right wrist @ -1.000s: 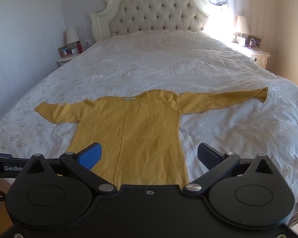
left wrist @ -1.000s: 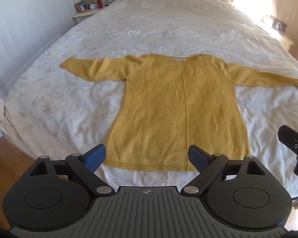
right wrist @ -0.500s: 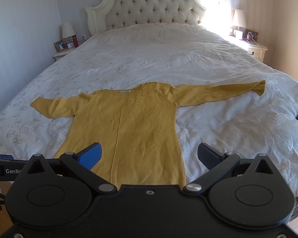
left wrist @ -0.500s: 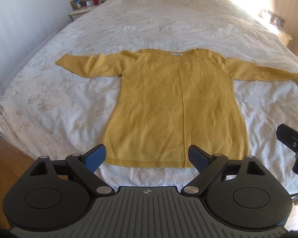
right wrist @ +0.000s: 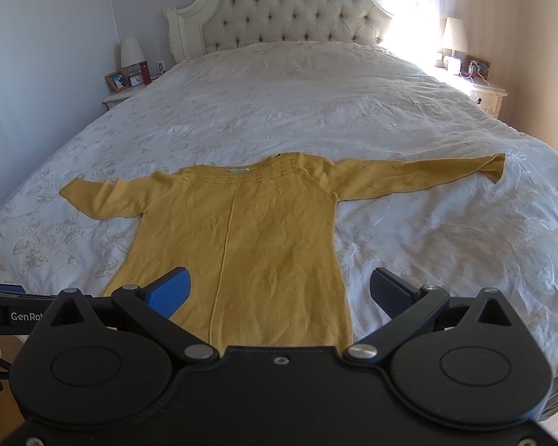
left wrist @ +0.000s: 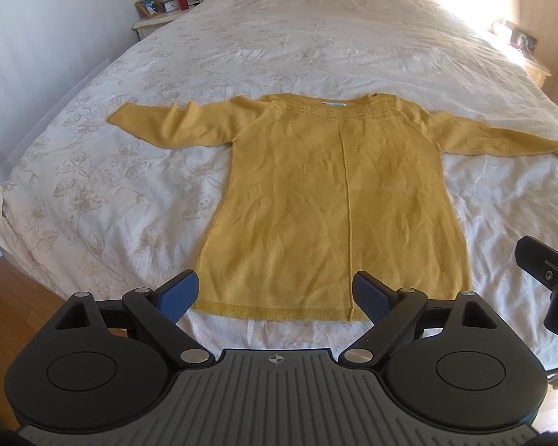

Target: Fold small clothes

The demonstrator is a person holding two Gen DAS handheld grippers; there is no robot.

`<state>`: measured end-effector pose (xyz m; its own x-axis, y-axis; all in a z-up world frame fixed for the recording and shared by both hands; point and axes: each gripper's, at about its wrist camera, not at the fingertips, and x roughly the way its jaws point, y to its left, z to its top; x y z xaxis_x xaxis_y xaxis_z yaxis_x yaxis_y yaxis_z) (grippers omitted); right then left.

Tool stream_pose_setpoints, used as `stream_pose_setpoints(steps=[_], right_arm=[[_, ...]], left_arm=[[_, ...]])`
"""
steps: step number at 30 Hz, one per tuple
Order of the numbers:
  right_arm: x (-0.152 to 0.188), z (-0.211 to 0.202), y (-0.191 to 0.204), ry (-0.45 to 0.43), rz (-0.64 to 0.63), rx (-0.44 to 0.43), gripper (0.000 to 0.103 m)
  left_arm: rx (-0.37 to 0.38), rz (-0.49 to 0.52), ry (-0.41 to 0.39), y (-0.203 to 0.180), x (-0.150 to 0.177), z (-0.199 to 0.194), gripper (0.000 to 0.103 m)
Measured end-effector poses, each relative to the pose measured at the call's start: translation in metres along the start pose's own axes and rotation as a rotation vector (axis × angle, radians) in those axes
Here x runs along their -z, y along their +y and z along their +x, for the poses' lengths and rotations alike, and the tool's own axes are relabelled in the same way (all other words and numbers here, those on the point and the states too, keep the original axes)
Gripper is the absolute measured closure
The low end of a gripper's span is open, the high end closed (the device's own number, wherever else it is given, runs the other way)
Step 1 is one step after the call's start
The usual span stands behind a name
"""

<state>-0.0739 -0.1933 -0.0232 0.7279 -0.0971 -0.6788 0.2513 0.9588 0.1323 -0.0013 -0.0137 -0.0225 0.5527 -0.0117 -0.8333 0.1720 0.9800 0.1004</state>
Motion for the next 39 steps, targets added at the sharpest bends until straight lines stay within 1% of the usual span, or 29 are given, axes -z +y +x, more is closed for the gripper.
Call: stream_pose_setpoints(steps=[17, 30, 39], right_arm=[[-0.004, 0.015, 0.003, 0.035, 0.010, -0.011, 0.001], [-0.008, 0.023, 0.006, 0.058, 0.011, -0.010, 0.001], [-0.010, 0.036, 0.010, 0.082, 0.012, -0.006, 0.001]], left_arm=[[-0.006, -0.014, 0.022, 0.013, -0.009, 0.014, 0.013], [-0.003, -0.013, 0.035, 0.015, -0.012, 0.022, 0.013], [0.001, -0.018, 0.062, 0.017, -0.018, 0.034, 0.013]])
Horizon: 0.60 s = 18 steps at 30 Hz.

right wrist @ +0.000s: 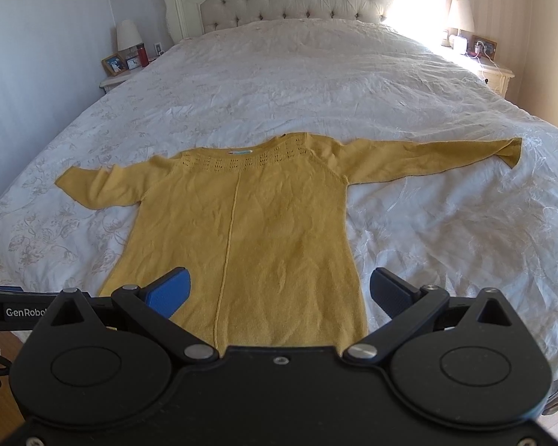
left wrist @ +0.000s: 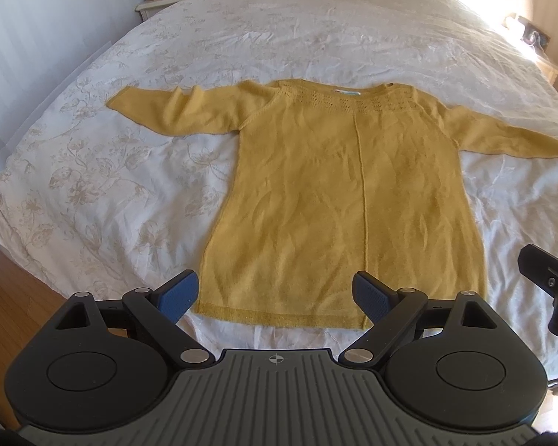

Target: Fold small clothes

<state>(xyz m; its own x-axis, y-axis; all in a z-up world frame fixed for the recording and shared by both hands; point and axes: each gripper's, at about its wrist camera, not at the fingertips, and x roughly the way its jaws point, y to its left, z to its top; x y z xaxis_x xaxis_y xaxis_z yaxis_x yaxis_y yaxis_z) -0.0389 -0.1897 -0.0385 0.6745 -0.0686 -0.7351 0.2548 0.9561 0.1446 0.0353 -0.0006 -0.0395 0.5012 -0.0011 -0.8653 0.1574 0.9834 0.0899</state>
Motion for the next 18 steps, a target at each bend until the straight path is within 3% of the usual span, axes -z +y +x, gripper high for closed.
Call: stream_pose_setpoints(steps=[8, 18], right_arm=[[-0.009, 0.019, 0.009, 0.037, -0.001, 0.007, 0.001], [-0.036, 0.053, 0.035, 0.079, -0.010, 0.018, 0.001]], left_arm=[[0.015, -0.011, 0.042, 0.009, -0.014, 0.019, 0.013], [0.035, -0.003, 0.069, 0.026, -0.055, 0.047, 0.013]])
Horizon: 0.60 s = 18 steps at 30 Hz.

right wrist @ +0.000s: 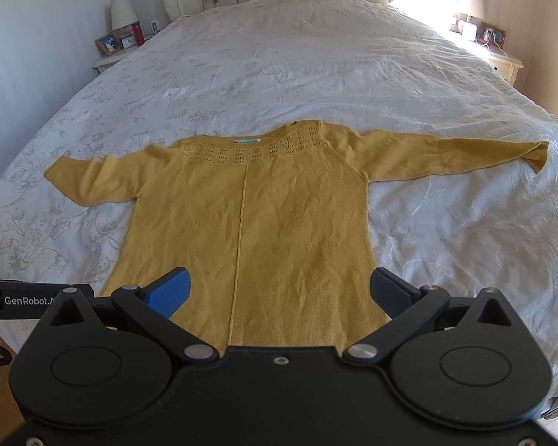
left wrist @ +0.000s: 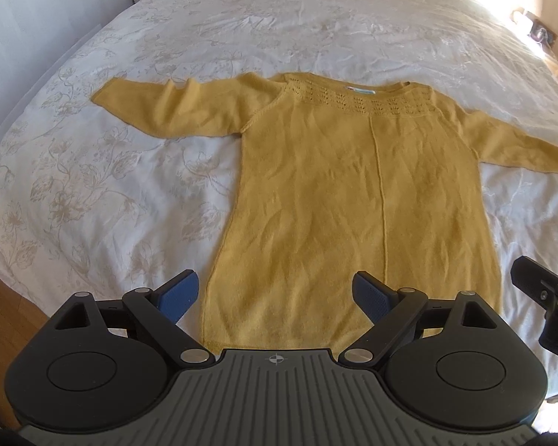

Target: Fold small clothes

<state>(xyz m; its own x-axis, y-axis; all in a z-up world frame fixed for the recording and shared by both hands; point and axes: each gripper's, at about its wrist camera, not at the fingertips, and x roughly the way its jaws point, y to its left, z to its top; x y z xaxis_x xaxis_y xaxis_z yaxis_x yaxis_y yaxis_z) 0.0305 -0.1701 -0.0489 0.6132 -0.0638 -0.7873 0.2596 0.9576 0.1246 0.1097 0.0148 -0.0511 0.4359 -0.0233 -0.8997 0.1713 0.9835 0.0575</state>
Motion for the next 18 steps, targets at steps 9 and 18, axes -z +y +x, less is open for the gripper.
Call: stream_pose_setpoints(steps=[9, 18], right_arm=[[-0.021, 0.028, 0.010, 0.062, 0.095, 0.006, 0.001], [-0.036, 0.038, -0.019, 0.006, 0.109, 0.111, 0.001]], left_arm=[[0.032, 0.073, -0.005, 0.013, -0.040, 0.026, 0.017], [0.065, 0.153, -0.036, 0.005, -0.068, 0.053, 0.041]])
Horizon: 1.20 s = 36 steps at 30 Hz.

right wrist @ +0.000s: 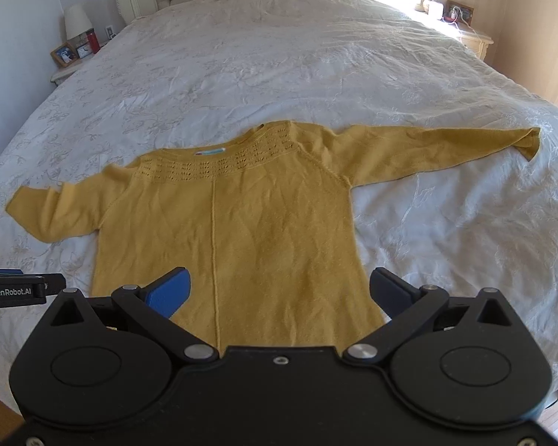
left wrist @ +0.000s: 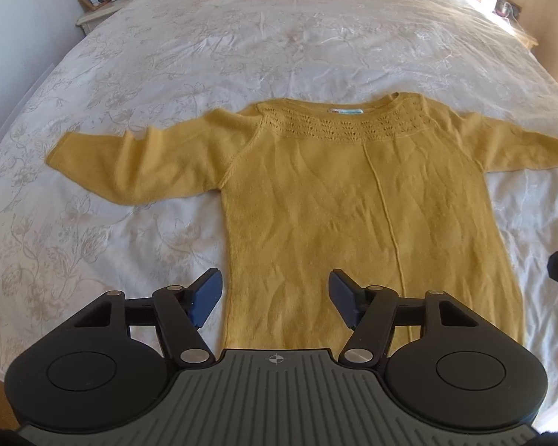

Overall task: Fold small clothes
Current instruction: 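Move the right gripper to the yellow sleeve cuff and grasp it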

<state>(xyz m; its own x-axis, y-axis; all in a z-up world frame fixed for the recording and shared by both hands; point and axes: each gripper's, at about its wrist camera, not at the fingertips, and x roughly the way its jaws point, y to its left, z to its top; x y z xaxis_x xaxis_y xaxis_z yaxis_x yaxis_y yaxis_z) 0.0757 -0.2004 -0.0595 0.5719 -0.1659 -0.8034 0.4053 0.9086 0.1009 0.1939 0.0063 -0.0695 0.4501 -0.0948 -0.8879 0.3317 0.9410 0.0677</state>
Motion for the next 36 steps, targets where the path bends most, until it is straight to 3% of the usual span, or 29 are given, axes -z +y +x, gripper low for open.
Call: stream_pose_setpoints(steps=[6, 8, 10, 14, 25, 32, 36], right_arm=[[-0.028, 0.020, -0.050, -0.022, 0.037, 0.031, 0.003], [-0.038, 0.031, -0.067, -0.010, 0.032, 0.053, 0.026], [-0.051, 0.048, -0.090, 0.012, 0.024, 0.066, 0.037], [-0.074, 0.077, -0.141, 0.010, 0.064, 0.068, 0.037], [-0.117, 0.164, -0.295, 0.056, 0.374, 0.139, 0.032], [-0.120, 0.195, -0.342, 0.019, 0.581, 0.131, 0.025], [-0.117, 0.211, -0.357, 0.008, 0.680, 0.153, 0.028]], left_arm=[[-0.007, 0.015, -0.056, -0.016, -0.017, 0.002, 0.041], [0.000, -0.006, -0.067, -0.021, -0.022, 0.002, 0.041], [0.024, -0.053, -0.070, -0.025, -0.025, 0.003, 0.041], [0.034, -0.162, -0.033, -0.037, -0.031, 0.009, 0.041], [-0.043, -0.221, 0.035, -0.088, -0.043, 0.028, 0.041], [-0.099, -0.238, 0.042, -0.095, -0.045, 0.025, 0.041], [-0.109, -0.244, 0.050, -0.089, -0.045, 0.026, 0.041]])
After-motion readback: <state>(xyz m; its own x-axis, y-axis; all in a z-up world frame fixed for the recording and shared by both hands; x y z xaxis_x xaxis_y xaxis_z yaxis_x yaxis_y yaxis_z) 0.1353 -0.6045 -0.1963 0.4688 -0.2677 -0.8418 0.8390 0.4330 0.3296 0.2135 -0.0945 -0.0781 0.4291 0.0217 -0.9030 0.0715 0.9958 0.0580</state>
